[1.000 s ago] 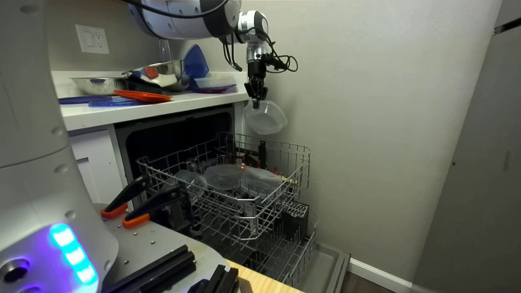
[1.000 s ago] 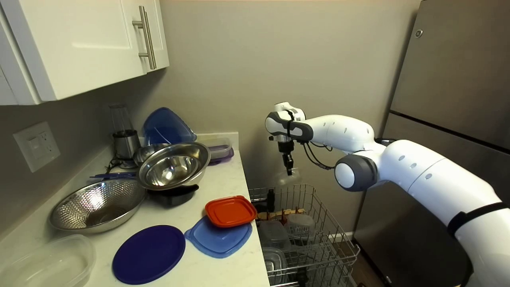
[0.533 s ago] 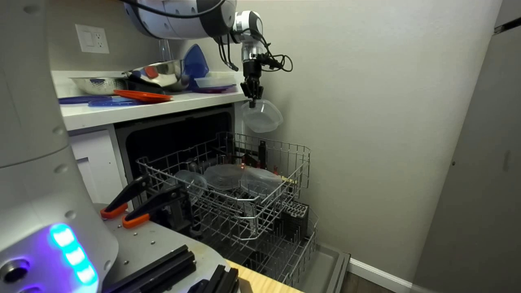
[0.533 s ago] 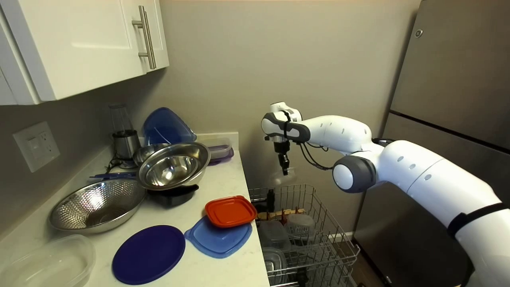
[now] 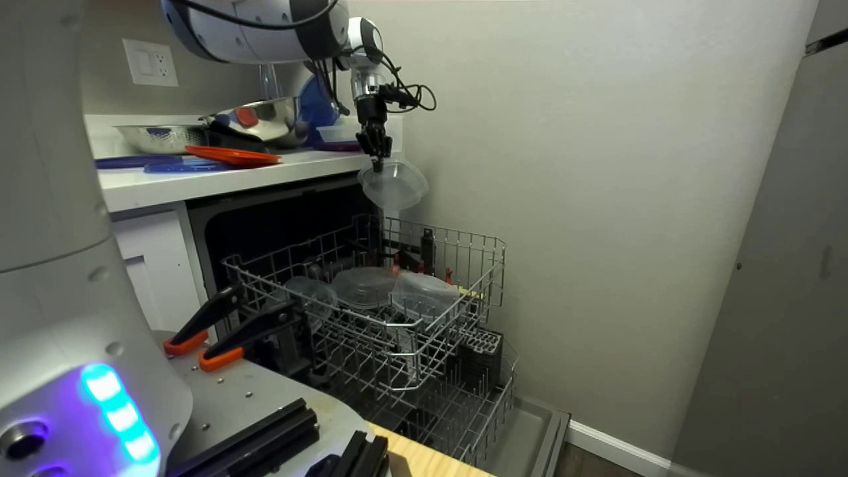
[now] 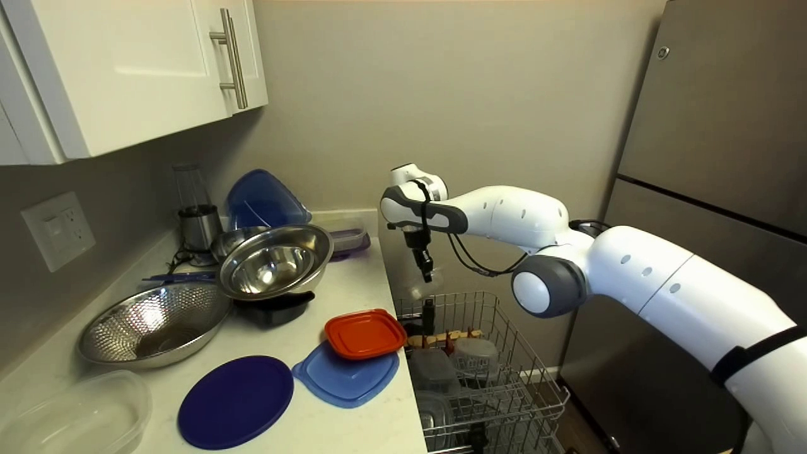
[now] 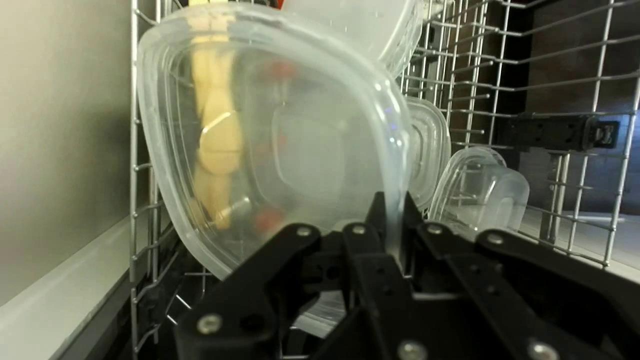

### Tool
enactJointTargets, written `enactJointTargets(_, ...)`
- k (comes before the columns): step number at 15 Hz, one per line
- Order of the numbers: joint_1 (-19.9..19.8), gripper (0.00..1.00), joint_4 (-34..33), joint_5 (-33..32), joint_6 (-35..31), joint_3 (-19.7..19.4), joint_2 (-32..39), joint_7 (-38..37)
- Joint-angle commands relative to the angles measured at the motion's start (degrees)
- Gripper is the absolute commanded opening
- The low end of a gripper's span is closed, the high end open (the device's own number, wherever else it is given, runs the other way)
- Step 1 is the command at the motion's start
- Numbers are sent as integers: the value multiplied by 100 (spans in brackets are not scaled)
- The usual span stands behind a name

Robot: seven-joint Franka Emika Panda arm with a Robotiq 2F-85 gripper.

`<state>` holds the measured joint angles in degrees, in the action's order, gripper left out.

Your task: Put the bowl on the counter

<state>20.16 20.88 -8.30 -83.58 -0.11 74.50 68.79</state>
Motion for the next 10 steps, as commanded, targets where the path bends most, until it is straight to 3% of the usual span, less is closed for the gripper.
enactJointTargets(1,297,2,100,-463,334,-316,-463,-115)
enactJointTargets(10,939,2,115,-635,509,-270,-1041,95)
